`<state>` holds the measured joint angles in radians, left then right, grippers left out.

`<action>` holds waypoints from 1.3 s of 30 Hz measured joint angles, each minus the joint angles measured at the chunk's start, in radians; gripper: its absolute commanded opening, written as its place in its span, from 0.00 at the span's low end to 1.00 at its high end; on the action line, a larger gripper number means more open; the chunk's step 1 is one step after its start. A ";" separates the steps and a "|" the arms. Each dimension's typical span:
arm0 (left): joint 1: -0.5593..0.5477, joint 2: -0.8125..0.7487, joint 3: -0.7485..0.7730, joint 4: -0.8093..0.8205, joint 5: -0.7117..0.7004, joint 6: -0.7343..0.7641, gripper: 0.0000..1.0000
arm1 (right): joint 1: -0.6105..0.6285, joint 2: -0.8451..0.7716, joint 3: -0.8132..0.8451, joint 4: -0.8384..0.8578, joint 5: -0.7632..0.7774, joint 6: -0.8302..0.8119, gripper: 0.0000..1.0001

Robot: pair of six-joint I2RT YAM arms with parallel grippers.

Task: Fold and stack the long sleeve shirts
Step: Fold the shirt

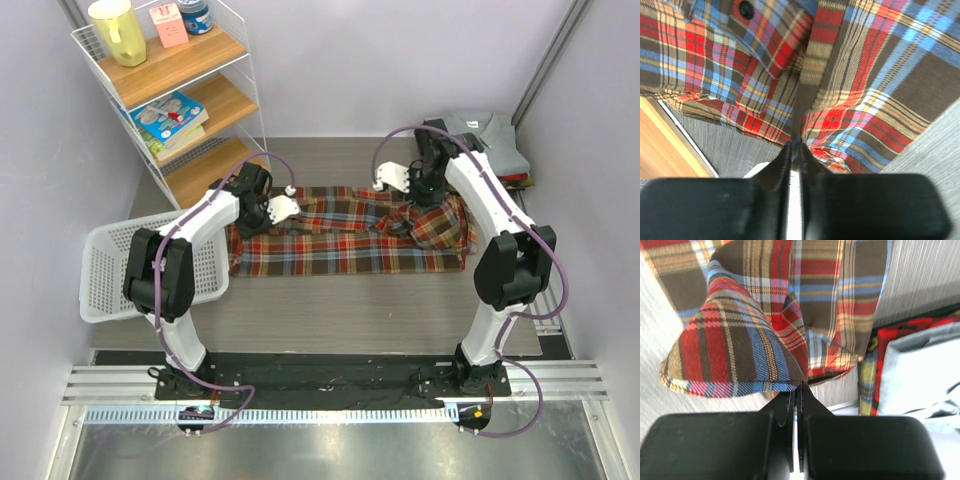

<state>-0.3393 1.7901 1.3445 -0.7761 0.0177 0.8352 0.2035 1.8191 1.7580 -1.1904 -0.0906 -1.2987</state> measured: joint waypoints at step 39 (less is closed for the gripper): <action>-0.052 0.102 -0.079 0.029 0.092 -0.352 0.11 | -0.343 0.134 -0.430 0.162 -0.163 0.573 0.34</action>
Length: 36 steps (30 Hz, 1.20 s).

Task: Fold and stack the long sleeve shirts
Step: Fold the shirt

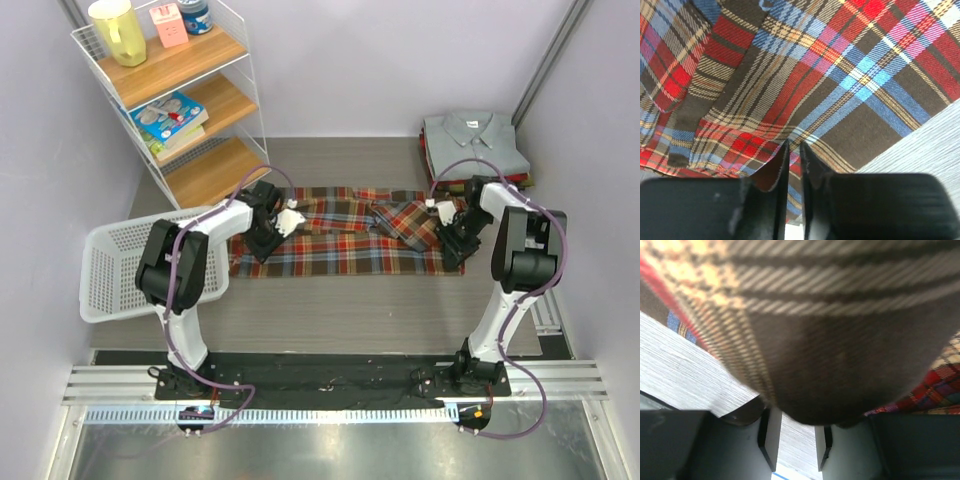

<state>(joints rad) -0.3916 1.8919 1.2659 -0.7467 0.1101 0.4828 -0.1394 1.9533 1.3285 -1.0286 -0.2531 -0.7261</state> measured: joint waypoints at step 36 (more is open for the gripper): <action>-0.169 -0.829 -0.372 0.151 0.151 -0.195 1.00 | -0.230 -0.275 -0.109 -0.193 -0.295 -0.055 0.72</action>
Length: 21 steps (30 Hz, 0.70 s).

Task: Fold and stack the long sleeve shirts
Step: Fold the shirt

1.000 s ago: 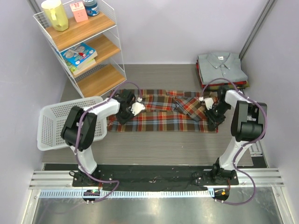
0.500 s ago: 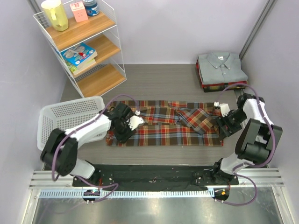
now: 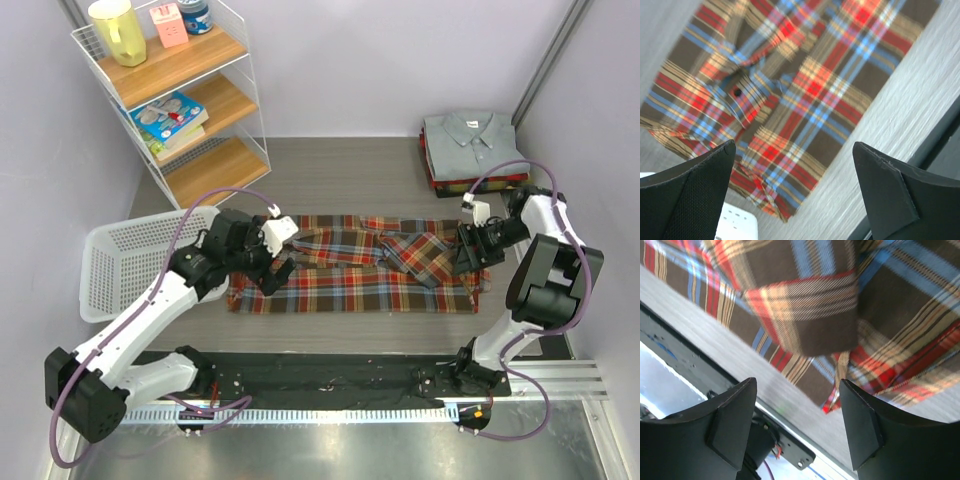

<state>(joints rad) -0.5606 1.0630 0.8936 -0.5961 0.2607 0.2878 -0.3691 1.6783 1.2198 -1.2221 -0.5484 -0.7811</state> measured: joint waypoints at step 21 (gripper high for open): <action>0.000 0.030 0.023 0.047 -0.033 -0.071 1.00 | 0.071 0.126 0.092 0.011 -0.132 0.101 0.01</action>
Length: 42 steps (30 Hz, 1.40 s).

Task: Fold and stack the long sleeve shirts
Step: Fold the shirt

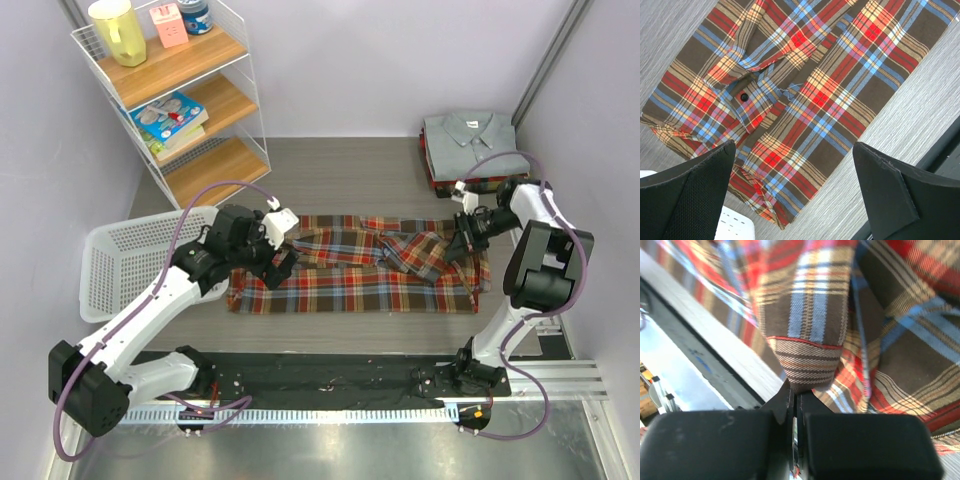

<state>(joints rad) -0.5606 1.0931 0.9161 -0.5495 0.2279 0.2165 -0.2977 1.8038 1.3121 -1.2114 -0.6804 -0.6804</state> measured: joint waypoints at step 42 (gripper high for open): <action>0.154 0.216 0.094 0.086 0.047 -0.167 1.00 | 0.566 0.133 0.277 1.194 0.132 1.133 0.73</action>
<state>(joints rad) -0.4065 1.3094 1.0100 -0.4637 0.2749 0.0498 0.2687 1.9369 1.5894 -0.0170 -0.5488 0.4526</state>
